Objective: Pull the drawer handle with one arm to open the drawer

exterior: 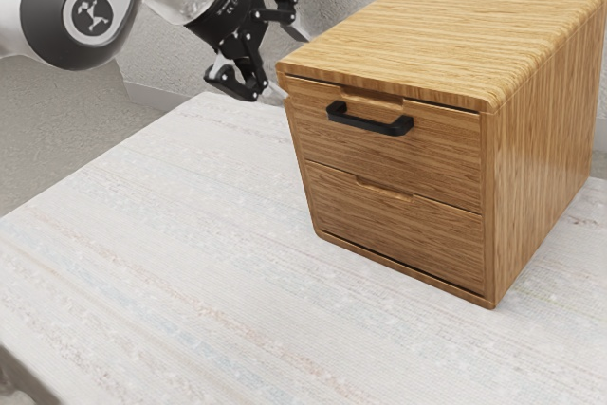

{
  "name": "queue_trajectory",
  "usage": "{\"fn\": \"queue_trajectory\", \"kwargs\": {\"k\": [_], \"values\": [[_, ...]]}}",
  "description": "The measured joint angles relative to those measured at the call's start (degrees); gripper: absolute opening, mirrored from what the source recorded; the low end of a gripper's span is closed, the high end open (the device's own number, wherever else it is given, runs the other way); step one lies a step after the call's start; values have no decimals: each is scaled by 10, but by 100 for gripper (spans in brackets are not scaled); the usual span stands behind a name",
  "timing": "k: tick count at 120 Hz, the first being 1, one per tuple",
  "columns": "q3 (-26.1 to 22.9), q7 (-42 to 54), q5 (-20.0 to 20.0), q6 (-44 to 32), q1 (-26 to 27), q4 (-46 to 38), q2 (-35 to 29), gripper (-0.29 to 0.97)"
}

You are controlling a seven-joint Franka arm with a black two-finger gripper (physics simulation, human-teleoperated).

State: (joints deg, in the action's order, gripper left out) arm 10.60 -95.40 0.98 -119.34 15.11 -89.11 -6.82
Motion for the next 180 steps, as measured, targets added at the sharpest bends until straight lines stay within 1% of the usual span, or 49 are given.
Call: {"fn": "queue_trajectory", "kwargs": {"k": [21,48,59,70,82,105,157,180], "values": [[2,14,1,-30,-3,-34,0,40],[-6,28,-2,-51,5,-32,21,38],[-7,31,-11,-58,14,-34,32,37],[-7,34,-21,-62,16,-34,40,36],[-7,37,-26,-65,15,-35,44,32],[-7,43,-30,-71,7,-34,57,27],[-8,50,-41,-77,3,-32,83,21],[-6,53,-48,-78,12,-32,85,10]]}}
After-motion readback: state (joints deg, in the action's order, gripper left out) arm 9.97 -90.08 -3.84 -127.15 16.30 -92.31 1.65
